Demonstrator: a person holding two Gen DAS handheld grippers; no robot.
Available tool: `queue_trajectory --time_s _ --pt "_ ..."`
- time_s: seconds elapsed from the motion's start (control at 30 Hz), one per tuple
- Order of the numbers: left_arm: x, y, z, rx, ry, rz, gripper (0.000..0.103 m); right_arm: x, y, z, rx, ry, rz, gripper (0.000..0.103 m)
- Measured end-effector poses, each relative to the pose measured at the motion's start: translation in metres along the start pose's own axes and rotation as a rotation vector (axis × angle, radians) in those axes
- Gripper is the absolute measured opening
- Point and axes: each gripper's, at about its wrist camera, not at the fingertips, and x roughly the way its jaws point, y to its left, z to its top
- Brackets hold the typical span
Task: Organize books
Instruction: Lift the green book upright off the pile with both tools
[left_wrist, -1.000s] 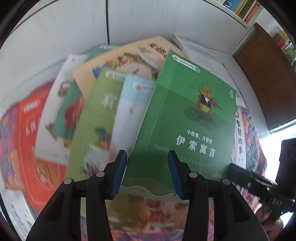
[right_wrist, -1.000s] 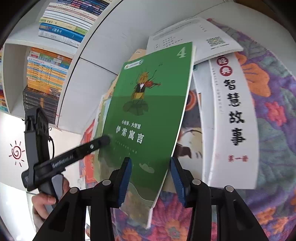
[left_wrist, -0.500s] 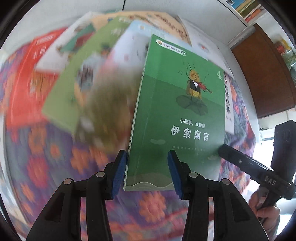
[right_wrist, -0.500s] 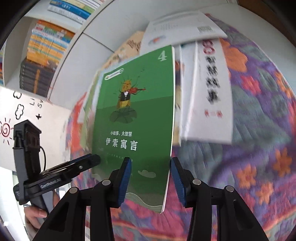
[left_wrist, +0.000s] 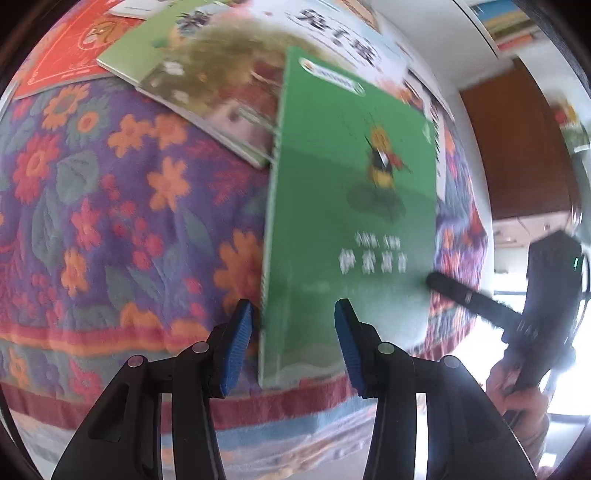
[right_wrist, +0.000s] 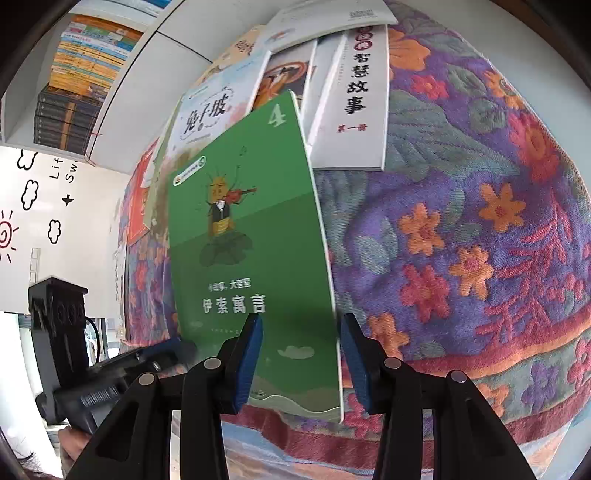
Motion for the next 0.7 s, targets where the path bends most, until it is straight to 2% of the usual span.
queue_trajectory --time_s 0.17,0.4,0.6,0.7 --pt "0.007 -0.007 0.016 0.046 0.004 0.011 0.042 0.007 0.002 0.008 -0.027 0.013 0.014 0.043" --pt "0.014 -0.007 0.035 0.03 -0.003 -0.042 0.042 0.01 -0.004 0.019 -0.038 0.018 0.057 0.043" --pt "0.017 -0.012 0.043 0.091 0.017 -0.055 0.042 0.01 -0.016 0.027 -0.028 0.0 0.125 0.043" --pt "0.017 -0.009 0.049 0.09 0.028 -0.075 0.042 0.011 -0.015 0.032 -0.063 -0.009 0.139 0.043"
